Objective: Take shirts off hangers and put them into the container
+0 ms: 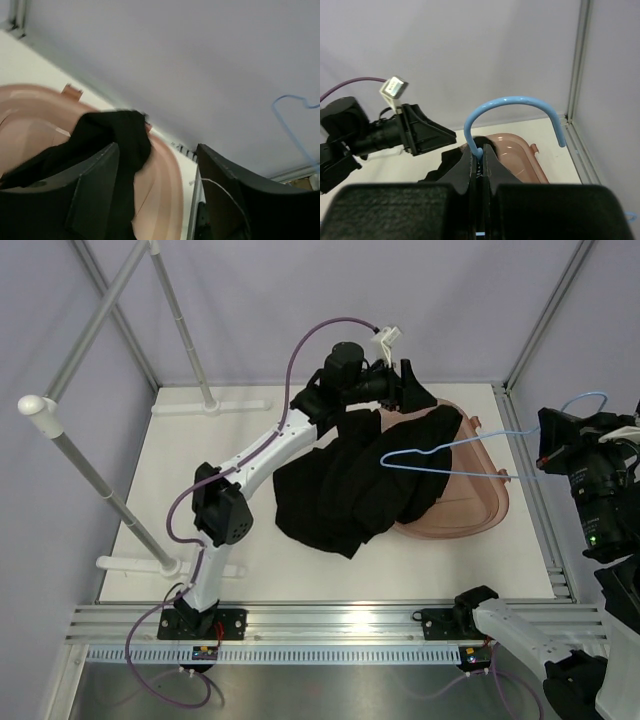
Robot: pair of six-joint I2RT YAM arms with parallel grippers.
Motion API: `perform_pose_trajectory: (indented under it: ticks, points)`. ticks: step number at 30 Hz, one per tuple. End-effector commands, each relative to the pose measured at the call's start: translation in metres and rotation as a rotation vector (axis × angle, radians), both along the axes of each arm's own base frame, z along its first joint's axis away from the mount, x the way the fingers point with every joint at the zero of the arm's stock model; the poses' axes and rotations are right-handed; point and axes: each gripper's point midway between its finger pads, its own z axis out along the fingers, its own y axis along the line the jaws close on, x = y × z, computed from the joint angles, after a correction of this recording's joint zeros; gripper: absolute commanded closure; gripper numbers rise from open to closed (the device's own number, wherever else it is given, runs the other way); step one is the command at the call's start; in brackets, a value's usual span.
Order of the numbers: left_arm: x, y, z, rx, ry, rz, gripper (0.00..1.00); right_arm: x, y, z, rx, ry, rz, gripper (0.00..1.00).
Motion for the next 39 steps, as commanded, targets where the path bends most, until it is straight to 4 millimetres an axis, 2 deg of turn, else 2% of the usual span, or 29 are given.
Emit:
perform_pose_trajectory:
  ticks: [1, 2, 3, 4, 5, 7, 8, 11, 12, 13, 14, 15, 16, 17, 18, 19, 23, 25, 29, 34, 39]
  points:
    - [-0.014, 0.050, 0.068, -0.034, -0.100, 0.118, 0.27, 0.019, 0.032, -0.021, -0.040, 0.082, 0.134, 1.00]
    - [-0.010, 0.065, 0.074, -0.012, -0.154, 0.195, 0.15, 0.026, 0.040, -0.026, -0.051, 0.106, 0.168, 1.00]
    - [-0.012, 0.077, 0.072, 0.015, -0.170, 0.239, 0.11, 0.029, 0.045, -0.031, -0.052, 0.123, 0.184, 1.00]
    - [-0.017, 0.089, 0.085, 0.015, -0.208, 0.271, 0.11, 0.035, 0.050, -0.037, -0.058, 0.145, 0.204, 1.00]
    - [-0.028, 0.116, 0.112, 0.019, -0.270, 0.343, 0.10, 0.040, 0.059, -0.042, -0.062, 0.164, 0.239, 1.00]
    - [-0.039, 0.137, 0.127, 0.051, -0.319, 0.386, 0.10, 0.050, 0.070, -0.051, -0.062, 0.195, 0.275, 1.00]
    - [-0.051, 0.151, 0.142, 0.043, -0.342, 0.399, 0.11, 0.056, 0.080, -0.057, -0.069, 0.217, 0.315, 1.00]
    - [-0.072, 0.163, 0.130, 0.095, -0.322, 0.359, 0.17, 0.074, 0.099, -0.071, -0.083, 0.269, 0.383, 1.00]
    - [-0.087, 0.173, 0.139, 0.075, -0.336, 0.356, 0.21, 0.077, 0.106, -0.073, -0.087, 0.276, 0.413, 1.00]
    - [-0.093, 0.176, 0.136, 0.074, -0.331, 0.345, 0.22, 0.082, 0.110, -0.078, -0.090, 0.290, 0.424, 1.00]
    - [-0.099, 0.174, 0.115, 0.097, -0.298, 0.309, 0.23, 0.090, 0.115, -0.082, -0.093, 0.304, 0.438, 1.00]
    - [-0.114, 0.183, 0.120, 0.076, -0.310, 0.297, 0.25, 0.094, 0.118, -0.083, -0.099, 0.301, 0.446, 1.00]
    - [-0.119, 0.185, 0.116, 0.079, -0.301, 0.287, 0.26, 0.097, 0.120, -0.083, -0.102, 0.302, 0.450, 1.00]
    - [-0.122, 0.186, 0.097, 0.109, -0.276, 0.274, 0.27, 0.104, 0.123, -0.088, -0.104, 0.319, 0.456, 1.00]
    - [-0.130, 0.193, 0.099, 0.104, -0.284, 0.275, 0.29, 0.106, 0.126, -0.088, -0.110, 0.321, 0.468, 1.00]
    - [-0.132, 0.196, 0.091, 0.122, -0.282, 0.273, 0.30, 0.107, 0.129, -0.082, -0.109, 0.311, 0.484, 1.00]
    - [-0.139, 0.199, 0.060, 0.213, -0.263, 0.241, 0.30, 0.117, 0.145, -0.086, -0.119, 0.345, 0.532, 1.00]
    - [-0.144, 0.193, 0.047, 0.238, -0.264, 0.200, 0.30, 0.119, 0.150, -0.081, -0.121, 0.340, 0.549, 1.00]
    - [-0.156, 0.178, 0.029, 0.271, -0.252, 0.138, 0.33, 0.132, 0.162, -0.086, -0.136, 0.362, 0.565, 1.00]
    - [-0.159, 0.172, 0.016, 0.277, -0.240, 0.128, 0.36, 0.137, 0.175, -0.088, -0.153, 0.373, 0.586, 1.00]
    - [-0.157, 0.171, 0.019, 0.270, -0.248, 0.134, 0.36, 0.140, 0.187, -0.097, -0.184, 0.398, 0.598, 1.00]
